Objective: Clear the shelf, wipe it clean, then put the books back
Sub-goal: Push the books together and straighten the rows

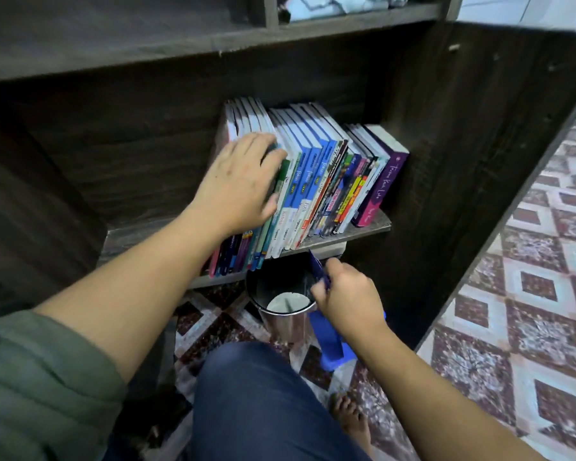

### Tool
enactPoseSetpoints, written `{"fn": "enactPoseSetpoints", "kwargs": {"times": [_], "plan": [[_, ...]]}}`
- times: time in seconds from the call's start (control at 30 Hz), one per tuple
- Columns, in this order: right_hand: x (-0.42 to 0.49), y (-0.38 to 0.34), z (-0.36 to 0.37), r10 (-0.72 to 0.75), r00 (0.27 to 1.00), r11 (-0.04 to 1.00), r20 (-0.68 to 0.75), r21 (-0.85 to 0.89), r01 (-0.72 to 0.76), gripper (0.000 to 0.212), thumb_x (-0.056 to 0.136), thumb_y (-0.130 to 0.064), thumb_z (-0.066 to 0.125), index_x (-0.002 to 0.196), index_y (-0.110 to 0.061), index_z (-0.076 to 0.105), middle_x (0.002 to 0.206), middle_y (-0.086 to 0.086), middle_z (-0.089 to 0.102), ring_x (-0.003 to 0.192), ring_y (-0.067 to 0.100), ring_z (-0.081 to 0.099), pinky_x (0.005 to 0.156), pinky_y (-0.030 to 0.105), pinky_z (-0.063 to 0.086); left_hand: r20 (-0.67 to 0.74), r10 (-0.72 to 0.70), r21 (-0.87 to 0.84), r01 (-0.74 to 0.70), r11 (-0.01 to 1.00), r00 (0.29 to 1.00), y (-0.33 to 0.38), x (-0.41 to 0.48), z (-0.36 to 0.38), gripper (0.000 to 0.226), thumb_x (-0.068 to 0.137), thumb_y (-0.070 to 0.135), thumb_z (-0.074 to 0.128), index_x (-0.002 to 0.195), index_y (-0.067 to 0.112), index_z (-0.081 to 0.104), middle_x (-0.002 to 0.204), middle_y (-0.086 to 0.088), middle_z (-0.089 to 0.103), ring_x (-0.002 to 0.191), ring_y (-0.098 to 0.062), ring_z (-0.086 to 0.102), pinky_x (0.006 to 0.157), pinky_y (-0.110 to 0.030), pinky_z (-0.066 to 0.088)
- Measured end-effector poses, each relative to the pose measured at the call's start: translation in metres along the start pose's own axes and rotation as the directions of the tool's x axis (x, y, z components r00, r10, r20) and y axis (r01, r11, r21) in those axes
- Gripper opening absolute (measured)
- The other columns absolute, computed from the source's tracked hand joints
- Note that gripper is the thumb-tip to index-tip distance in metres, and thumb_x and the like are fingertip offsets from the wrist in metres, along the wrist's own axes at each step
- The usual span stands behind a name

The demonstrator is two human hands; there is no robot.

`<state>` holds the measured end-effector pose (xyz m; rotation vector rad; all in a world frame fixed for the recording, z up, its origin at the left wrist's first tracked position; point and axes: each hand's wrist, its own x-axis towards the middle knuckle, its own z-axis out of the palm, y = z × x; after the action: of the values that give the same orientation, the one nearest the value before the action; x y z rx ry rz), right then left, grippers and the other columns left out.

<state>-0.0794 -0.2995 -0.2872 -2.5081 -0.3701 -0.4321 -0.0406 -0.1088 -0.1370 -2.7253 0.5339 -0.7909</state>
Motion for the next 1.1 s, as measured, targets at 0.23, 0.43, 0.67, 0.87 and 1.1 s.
{"fn": "enactPoseSetpoints", "kwargs": {"times": [0.23,0.43,0.67,0.87,1.1], "plan": [[0.012,-0.064,-0.059,-0.251,0.924,0.959,-0.288,0.053,0.277,0.024,0.069,-0.007,0.073,0.070,-0.008,0.049,0.058,0.008,0.051,0.047,0.032,0.050,0.041,0.028,0.036,0.065,-0.235,-0.068,0.239,0.969,0.970,-0.007,-0.037,-0.037,0.038,0.096,0.046,0.041,0.100,0.015,0.062,0.098,-0.008,0.060,0.090,-0.030,0.059,0.071,-0.039,0.047],[0.016,-0.100,-0.058,-0.385,0.840,0.892,-0.382,0.078,0.445,0.017,0.083,-0.024,0.045,0.073,-0.010,0.046,0.061,0.007,0.050,0.049,0.032,0.050,0.040,0.031,0.038,0.433,-0.402,-0.305,0.552,0.776,0.806,-0.008,-0.039,-0.062,0.066,0.086,0.070,0.047,0.066,0.011,0.067,0.062,-0.004,0.065,0.068,-0.022,0.065,0.068,-0.032,0.053],[0.025,-0.114,-0.042,-0.571,0.806,0.807,-0.159,0.071,0.586,0.047,0.088,-0.055,0.045,0.085,-0.012,0.065,0.075,0.003,0.062,0.067,0.024,0.062,0.052,0.030,0.048,0.524,-0.532,-0.110,0.672,0.733,0.665,-0.018,-0.034,-0.074,0.024,0.082,0.026,0.062,0.068,0.006,0.061,0.071,-0.007,0.064,0.066,-0.024,0.061,0.055,-0.029,0.046],[0.085,-0.112,-0.062,-0.582,0.810,0.784,-0.068,-0.308,0.538,0.033,0.092,-0.039,0.053,0.109,-0.015,0.066,0.120,0.009,0.061,0.107,0.031,0.057,0.088,0.044,0.046,0.469,-0.581,0.199,0.562,0.803,0.665,-0.040,-0.052,-0.071,0.014,0.089,0.016,0.062,0.076,0.010,0.057,0.096,-0.013,0.066,0.078,-0.030,0.060,0.063,-0.032,0.044],[0.139,-0.130,-0.037,-0.480,0.873,0.788,0.089,-0.392,0.474,0.043,0.096,-0.044,0.047,0.135,-0.028,0.051,0.150,0.015,0.035,0.131,0.043,0.034,0.104,0.059,0.030,0.404,-0.673,0.381,0.555,0.739,0.619,-0.087,-0.069,-0.067,0.023,0.094,0.010,0.052,0.113,0.005,0.066,0.115,-0.017,0.064,0.105,-0.037,0.062,0.076,-0.038,0.050]]}}
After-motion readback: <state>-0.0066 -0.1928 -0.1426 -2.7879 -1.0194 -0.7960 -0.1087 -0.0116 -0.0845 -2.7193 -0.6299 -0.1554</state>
